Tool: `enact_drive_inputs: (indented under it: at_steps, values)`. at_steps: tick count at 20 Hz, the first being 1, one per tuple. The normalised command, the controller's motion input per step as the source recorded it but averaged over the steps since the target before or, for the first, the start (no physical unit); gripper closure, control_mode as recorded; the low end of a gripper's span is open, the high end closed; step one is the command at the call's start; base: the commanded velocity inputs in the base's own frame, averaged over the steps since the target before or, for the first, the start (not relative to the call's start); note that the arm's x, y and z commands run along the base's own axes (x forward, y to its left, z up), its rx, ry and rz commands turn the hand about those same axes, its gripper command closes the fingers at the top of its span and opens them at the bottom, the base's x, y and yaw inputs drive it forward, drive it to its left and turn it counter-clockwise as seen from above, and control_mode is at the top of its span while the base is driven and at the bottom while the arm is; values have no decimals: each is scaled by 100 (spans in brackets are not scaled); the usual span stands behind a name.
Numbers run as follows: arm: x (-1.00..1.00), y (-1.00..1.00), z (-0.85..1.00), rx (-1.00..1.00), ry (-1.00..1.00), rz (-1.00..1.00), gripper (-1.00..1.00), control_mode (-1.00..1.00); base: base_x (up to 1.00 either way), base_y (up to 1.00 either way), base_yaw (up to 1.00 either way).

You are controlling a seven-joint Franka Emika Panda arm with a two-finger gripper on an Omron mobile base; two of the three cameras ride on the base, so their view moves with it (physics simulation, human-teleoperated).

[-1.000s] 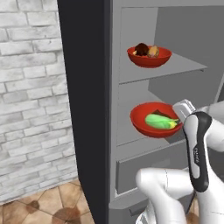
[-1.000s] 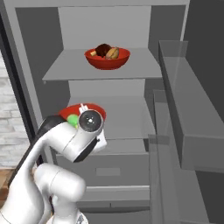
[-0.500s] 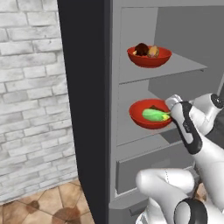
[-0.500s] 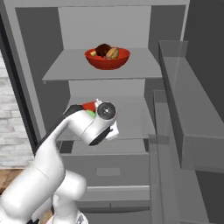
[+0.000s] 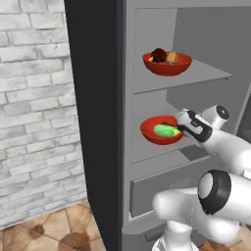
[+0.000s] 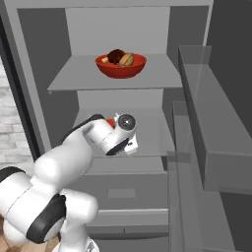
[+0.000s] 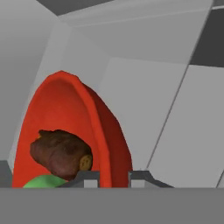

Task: Place the bowl with the corn and sweet potato on the second highest shelf of the fridge. Place the bowl with the chicken drumstick and steak on the top shelf of the fridge.

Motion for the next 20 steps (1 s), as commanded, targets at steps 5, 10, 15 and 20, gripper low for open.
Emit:
enact_drive_inputs:
  at_steps: [5,10,15,20]
  values:
    - [38,0,-36,-2,0,0,100,-100,0,0,0]
    - [23,0,-38,-3,0,0,100,-100,0,0,0]
    - [60,0,-2,-4,-1,-7,100,-100,0,0,0]
    - [41,0,-1,0,0,-3,-100,-100,0,0,0]
